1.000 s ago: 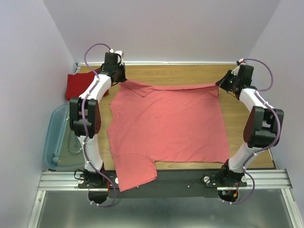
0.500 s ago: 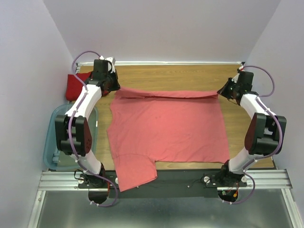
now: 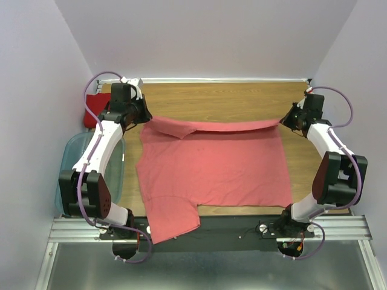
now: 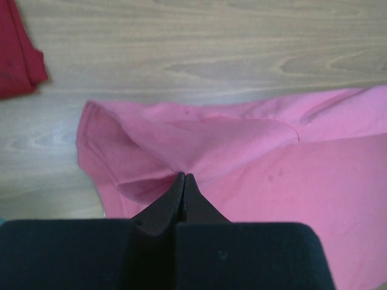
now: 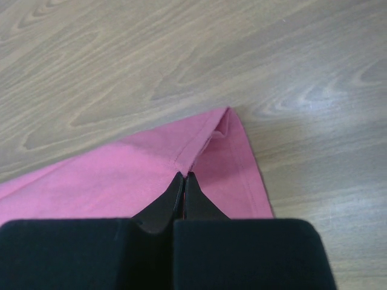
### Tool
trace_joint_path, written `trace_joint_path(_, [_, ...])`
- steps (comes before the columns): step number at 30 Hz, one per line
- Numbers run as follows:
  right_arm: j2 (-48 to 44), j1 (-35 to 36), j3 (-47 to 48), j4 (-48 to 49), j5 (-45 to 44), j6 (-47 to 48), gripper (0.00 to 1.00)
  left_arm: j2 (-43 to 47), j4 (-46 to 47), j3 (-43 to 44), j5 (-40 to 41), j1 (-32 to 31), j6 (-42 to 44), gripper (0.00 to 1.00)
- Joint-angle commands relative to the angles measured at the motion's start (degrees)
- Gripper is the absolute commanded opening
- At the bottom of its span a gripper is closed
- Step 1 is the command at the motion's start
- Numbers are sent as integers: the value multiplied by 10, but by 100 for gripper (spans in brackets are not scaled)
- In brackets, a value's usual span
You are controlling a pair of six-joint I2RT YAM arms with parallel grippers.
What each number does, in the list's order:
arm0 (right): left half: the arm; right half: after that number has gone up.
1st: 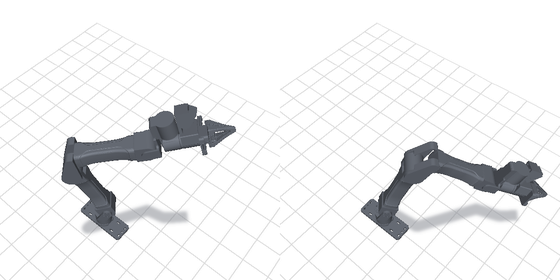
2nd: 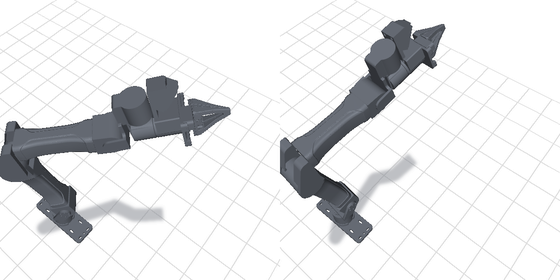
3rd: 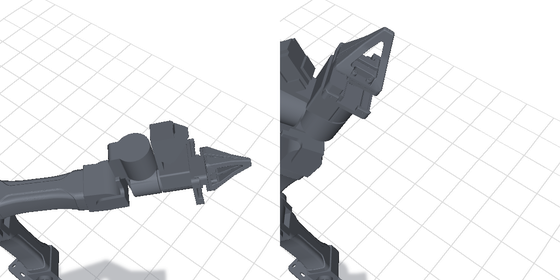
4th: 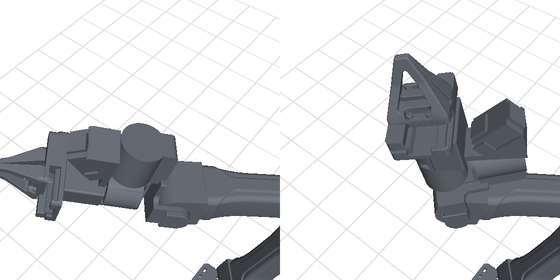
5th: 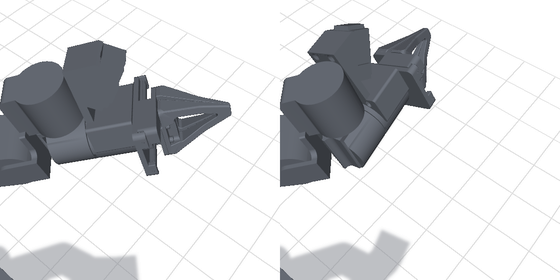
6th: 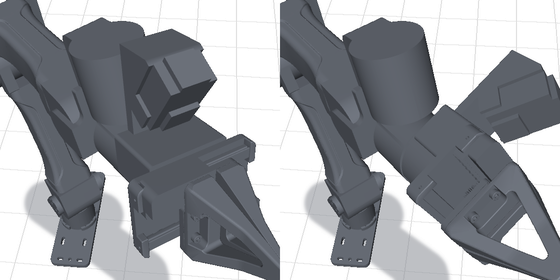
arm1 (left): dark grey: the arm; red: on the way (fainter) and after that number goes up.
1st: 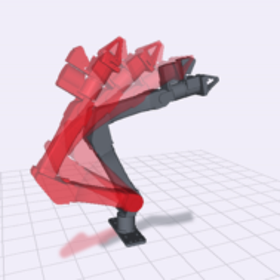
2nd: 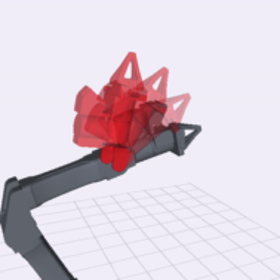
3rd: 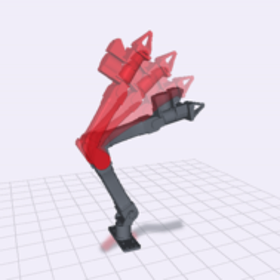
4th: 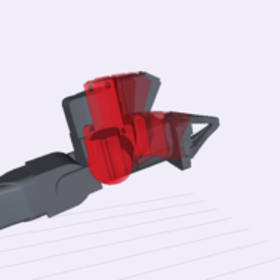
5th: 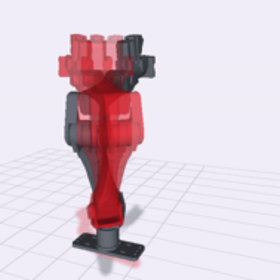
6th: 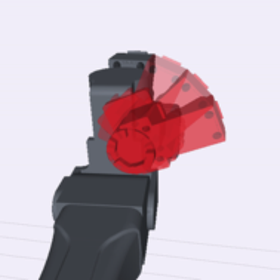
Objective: Fold and stack the t-shirts
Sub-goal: Fold the tshirt
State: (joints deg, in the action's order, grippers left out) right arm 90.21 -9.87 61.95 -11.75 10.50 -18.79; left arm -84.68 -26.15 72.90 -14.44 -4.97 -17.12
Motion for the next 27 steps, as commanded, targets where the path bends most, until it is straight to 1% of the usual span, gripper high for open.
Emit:
trace_joint_path(1, [-7, -5, -32, -23, -36, 0, 0, 31, 0, -51, -19, 4, -8, 0])
trace_joint_path(7, [24, -5, -59, -24, -34, -5, 0, 63, 34, -156, -31, 5, -17, 0])
trace_joint_path(11, [44, -5, -67, -25, -26, -7, 0, 74, 50, -193, -19, 5, -20, 0])
trace_joint_path(19, [58, -5, -81, -27, -61, -13, 1, 81, 87, -253, -39, 5, -34, 0])
trace_joint_path(23, [63, -5, -77, -27, -65, -7, 5, 85, 96, -263, -46, 5, -35, 0])
trace_joint_path(27, [58, -5, -75, -30, -73, -5, 6, 92, 95, -265, -54, 5, -33, 0])
